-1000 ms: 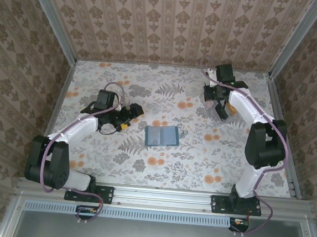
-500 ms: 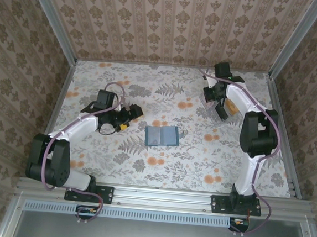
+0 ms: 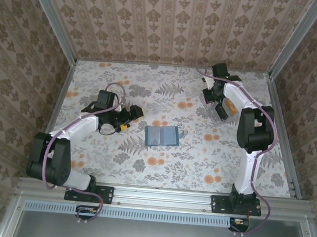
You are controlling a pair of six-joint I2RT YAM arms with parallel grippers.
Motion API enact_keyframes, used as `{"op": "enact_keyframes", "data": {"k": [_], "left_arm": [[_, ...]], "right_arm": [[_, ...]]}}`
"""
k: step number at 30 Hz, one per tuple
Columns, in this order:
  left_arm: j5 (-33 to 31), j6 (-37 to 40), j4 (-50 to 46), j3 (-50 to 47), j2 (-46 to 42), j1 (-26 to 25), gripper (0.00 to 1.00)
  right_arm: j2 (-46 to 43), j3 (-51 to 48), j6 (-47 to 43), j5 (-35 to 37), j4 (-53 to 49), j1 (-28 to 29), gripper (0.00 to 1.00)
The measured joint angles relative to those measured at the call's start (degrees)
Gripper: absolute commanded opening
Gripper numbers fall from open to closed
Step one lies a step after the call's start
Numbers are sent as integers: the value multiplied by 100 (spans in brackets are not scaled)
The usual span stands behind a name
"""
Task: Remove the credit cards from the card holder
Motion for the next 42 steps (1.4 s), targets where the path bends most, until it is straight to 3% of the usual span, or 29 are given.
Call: {"op": "enact_keyframes", "data": {"k": [5, 13, 20, 25, 30, 36, 42], "left_arm": [[42, 0, 0, 0, 13, 0, 100], [46, 4, -7, 0, 9, 0, 100], [-26, 85, -173, 0, -61, 0, 100], [-273, 149, -297, -15, -216, 0, 100], [-492, 184, -382, -214, -413, 2, 100], [-616, 221, -586, -422, -643, 2, 100], [-737, 240, -680, -455, -835, 7, 100]], "right_arm": [[142, 76, 4, 2, -120, 2, 19], [-2, 138, 332, 17, -212, 0, 31], [-1467, -649, 1250, -160, -39, 129, 50], [-2798, -1888, 2122, -243, 247, 951, 58], [-3169, -2723, 2973, -229, 448, 2288, 64], [-2647, -2789, 3622, 17, 570, 3438, 68], [-1440, -2293, 3788, 289, 597, 3652, 68]]}}
